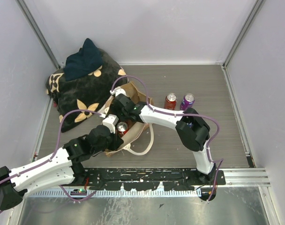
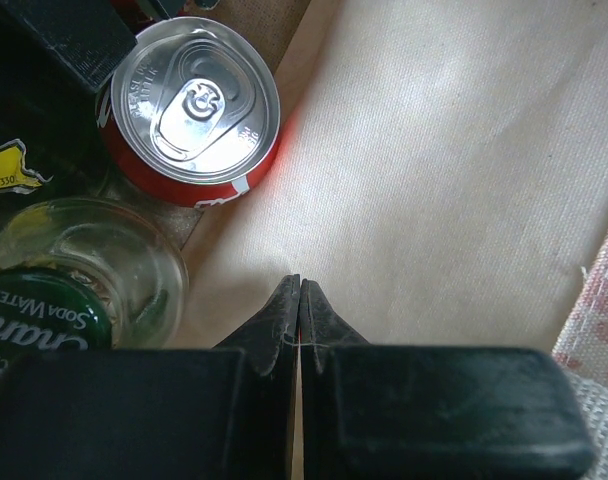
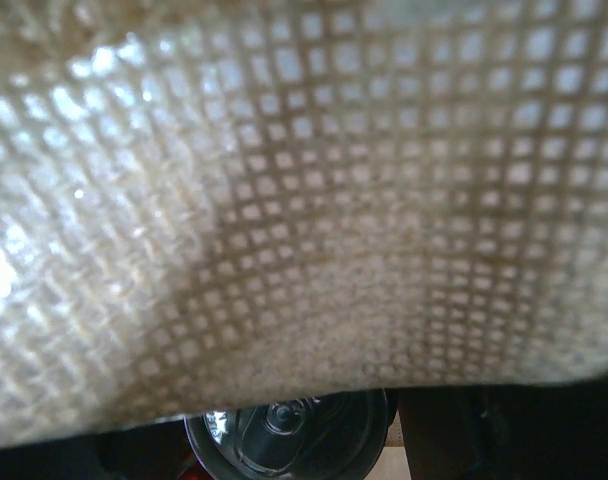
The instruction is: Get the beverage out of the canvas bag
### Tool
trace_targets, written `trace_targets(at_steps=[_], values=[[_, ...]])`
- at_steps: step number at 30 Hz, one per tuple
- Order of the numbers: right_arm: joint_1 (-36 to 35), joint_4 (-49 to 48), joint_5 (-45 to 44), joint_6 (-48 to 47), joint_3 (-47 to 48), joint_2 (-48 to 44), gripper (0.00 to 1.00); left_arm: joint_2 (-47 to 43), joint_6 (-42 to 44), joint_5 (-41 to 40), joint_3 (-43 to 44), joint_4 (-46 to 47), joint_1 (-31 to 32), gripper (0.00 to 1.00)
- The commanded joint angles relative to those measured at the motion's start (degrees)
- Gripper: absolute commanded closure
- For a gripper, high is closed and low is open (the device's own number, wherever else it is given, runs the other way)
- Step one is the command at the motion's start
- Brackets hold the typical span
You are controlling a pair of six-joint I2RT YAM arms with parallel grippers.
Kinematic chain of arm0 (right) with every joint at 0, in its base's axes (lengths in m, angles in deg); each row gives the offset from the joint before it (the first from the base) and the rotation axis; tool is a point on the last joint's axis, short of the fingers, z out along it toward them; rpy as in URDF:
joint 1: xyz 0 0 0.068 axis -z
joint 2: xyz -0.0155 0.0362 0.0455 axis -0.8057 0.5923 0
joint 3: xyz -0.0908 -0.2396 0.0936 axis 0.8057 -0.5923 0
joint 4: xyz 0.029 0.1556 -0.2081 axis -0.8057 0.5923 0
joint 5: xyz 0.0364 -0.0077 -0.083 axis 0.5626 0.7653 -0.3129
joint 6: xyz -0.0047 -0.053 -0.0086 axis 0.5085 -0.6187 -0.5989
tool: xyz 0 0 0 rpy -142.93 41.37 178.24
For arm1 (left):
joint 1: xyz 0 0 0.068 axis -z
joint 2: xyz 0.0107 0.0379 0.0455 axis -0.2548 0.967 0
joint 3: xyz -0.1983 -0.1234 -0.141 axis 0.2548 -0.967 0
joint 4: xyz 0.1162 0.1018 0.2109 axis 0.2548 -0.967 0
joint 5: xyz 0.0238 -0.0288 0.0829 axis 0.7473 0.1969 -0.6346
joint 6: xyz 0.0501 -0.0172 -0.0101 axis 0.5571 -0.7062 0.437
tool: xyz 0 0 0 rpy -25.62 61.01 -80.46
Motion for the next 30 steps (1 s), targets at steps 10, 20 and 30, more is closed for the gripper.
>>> trace_targets(at_steps=[10, 20, 30], values=[[-0.99, 10.74, -7.79, -8.96, 13.69, -3.40, 1.00, 1.21, 1.17, -1.43, -0.82, -5.68, 0.03, 0.92], [-1.05, 11.48, -16.53, -12.23, 16.93, -13.98, 0.99, 2.17, 1.83, -1.82, -0.36, -5.56, 0.08, 0.92], [-1.04, 6.02, -29.32, -14.60, 10.77, -32.07, 0.99, 2.30, 2.27, -1.61, -0.20, -5.38, 0.00, 0.92]])
